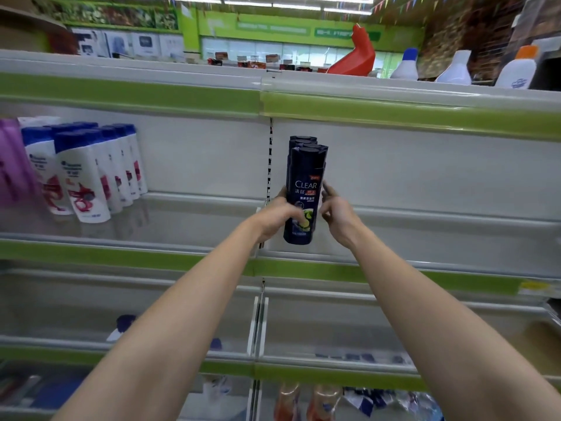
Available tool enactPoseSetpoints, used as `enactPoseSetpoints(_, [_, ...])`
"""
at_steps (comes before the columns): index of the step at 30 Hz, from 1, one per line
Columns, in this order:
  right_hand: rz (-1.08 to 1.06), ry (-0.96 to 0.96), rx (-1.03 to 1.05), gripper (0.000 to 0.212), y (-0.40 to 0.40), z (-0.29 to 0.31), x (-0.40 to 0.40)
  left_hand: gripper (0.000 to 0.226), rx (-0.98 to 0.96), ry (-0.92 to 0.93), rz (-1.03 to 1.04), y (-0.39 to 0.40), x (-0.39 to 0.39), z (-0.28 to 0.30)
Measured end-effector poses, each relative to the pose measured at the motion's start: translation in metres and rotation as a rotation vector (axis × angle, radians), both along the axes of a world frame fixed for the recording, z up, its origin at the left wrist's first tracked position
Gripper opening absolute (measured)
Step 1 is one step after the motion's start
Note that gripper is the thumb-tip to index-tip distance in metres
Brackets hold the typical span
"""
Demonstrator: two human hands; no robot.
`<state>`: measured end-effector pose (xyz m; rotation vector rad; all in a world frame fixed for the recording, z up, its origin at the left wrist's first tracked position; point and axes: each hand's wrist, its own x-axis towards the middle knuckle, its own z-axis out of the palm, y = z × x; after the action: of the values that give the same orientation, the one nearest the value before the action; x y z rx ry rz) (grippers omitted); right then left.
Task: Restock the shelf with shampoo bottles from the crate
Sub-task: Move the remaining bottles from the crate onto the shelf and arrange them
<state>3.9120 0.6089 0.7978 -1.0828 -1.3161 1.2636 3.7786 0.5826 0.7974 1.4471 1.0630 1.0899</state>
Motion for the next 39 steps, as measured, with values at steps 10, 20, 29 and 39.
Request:
enactPoseSetpoints(10, [0.105, 0.442, -0.066, 0.059, 0.023, 0.009, -0.024, 0.072, -0.071, -0.608, 0.182, 0.039, 0.016, 0.009])
enactPoseSetpoints(20, [0.199, 0.636, -0.11, 0.064, 0.036, 0.005, -0.04, 0.063, -0.056, -0.771, 0.022, 0.072, 0.019, 0.008])
enactPoseSetpoints(29, [0.099, 0.649, -0.153, 0.061, 0.031, 0.002, -0.082, 0.058, -0.161, -0.779, -0.006, 0.065, -0.023, 0.01])
enactPoseSetpoints(39, [0.115, 0.675, -0.167, 0.048, 0.027, 0.003, -0.18, 0.07, -0.164, -0.71, 0.088, 0.06, -0.119, 0.009])
